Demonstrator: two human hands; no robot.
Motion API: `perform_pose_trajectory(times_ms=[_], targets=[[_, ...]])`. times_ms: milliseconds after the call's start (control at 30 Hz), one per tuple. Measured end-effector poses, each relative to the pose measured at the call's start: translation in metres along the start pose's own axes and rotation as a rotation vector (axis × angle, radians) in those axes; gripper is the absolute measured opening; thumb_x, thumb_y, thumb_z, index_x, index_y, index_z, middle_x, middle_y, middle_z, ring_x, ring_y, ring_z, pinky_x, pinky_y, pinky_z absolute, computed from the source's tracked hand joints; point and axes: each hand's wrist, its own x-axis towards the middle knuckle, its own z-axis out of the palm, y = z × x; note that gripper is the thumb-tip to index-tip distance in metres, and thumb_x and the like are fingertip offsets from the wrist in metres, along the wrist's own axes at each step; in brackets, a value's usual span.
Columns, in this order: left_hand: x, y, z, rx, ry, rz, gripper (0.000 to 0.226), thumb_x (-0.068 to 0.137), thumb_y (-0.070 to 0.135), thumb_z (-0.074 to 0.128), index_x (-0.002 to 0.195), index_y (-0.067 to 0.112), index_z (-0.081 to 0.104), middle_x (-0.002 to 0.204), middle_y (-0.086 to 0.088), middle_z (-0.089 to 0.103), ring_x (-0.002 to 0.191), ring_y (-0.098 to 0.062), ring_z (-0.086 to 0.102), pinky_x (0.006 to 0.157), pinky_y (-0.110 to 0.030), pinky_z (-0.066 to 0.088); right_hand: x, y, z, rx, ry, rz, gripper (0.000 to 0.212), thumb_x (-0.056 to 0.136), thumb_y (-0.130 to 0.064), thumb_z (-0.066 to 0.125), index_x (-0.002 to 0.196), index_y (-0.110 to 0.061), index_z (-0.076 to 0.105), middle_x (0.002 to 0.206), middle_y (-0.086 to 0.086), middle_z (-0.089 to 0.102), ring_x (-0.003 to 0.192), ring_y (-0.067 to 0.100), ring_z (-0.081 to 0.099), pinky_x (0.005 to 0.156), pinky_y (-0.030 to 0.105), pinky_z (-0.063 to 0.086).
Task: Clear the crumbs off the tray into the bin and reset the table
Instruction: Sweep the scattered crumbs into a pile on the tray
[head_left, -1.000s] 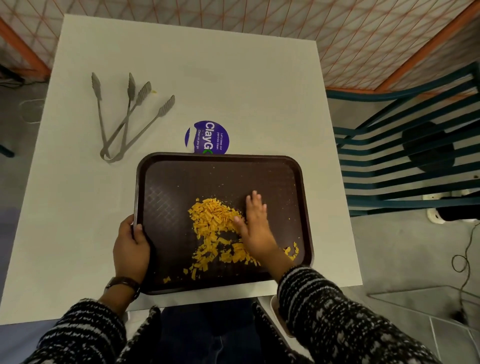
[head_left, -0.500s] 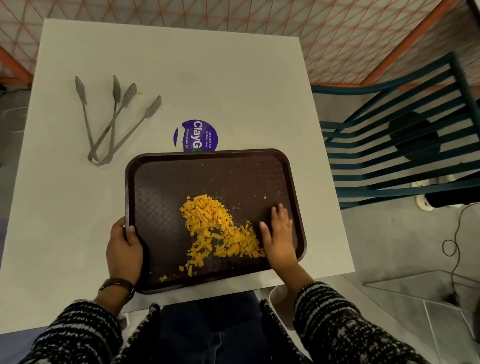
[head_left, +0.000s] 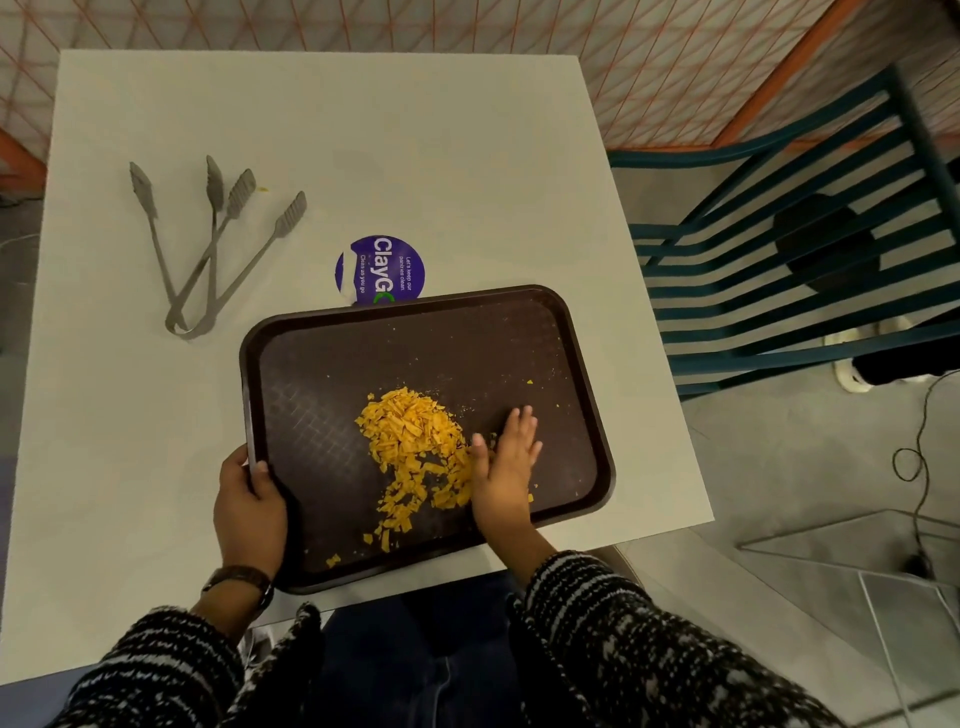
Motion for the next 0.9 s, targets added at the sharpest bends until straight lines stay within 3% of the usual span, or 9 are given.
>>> perform_pose_trajectory(times_ms=[167,300,467,600,900], targets=[[0.001,0.001,0.0,-0.008,0.0,-0.011,0.035,0.098,0.019,0.035,0.13,0.008,0.043,0.124,-0.021,0.056,0.111,-0.04,0.051,0.092,-0.043,0.04,-0.008,-0.011,0.001,0.112,-0.221,-0.089,0.067,0.094,-0.05,0.03,0.148,-0.026,-0.002,0.154,-0.014,-0.016,0.138,0.013,-0.018,0.111,0.033,-0.001],[0.001,0.003,0.0,-0.014,0.002,-0.01,0.034,0.098,0.019,0.036,0.129,0.008,0.044,0.124,-0.021,0.056,0.11,-0.04,0.052,0.091,-0.044,0.041,-0.002,0.007,-0.018,0.101,-0.06,-0.048,0.063,0.095,-0.044,0.031,0.148,-0.021,0.007,0.155,-0.011,-0.01,0.14,0.01,-0.013,0.116,0.035,-0.003],[-0.004,0.005,0.002,-0.028,0.01,-0.013,0.034,0.098,0.018,0.035,0.129,0.007,0.044,0.125,-0.022,0.055,0.111,-0.04,0.051,0.091,-0.043,0.04,-0.004,0.026,-0.022,0.056,0.125,0.252,0.063,0.097,-0.037,0.036,0.147,-0.007,0.012,0.157,0.012,-0.004,0.144,0.023,-0.006,0.117,0.039,-0.005],[-0.006,0.004,0.003,-0.033,0.015,-0.026,0.034,0.098,0.017,0.035,0.13,0.006,0.043,0.124,-0.022,0.055,0.111,-0.04,0.051,0.091,-0.042,0.04,-0.006,0.013,-0.011,0.111,0.174,0.383,0.066,0.097,-0.035,0.037,0.147,-0.004,0.007,0.157,0.015,-0.007,0.144,0.025,-0.009,0.115,0.039,-0.008],[-0.011,0.006,0.006,-0.034,0.011,-0.039,0.035,0.098,0.017,0.035,0.13,0.006,0.043,0.125,-0.022,0.055,0.113,-0.039,0.05,0.092,-0.041,0.039,-0.026,-0.038,0.033,0.2,-0.024,0.038,0.065,0.098,-0.04,0.031,0.148,-0.013,-0.001,0.151,-0.006,-0.021,0.139,0.011,-0.023,0.116,0.034,-0.01]])
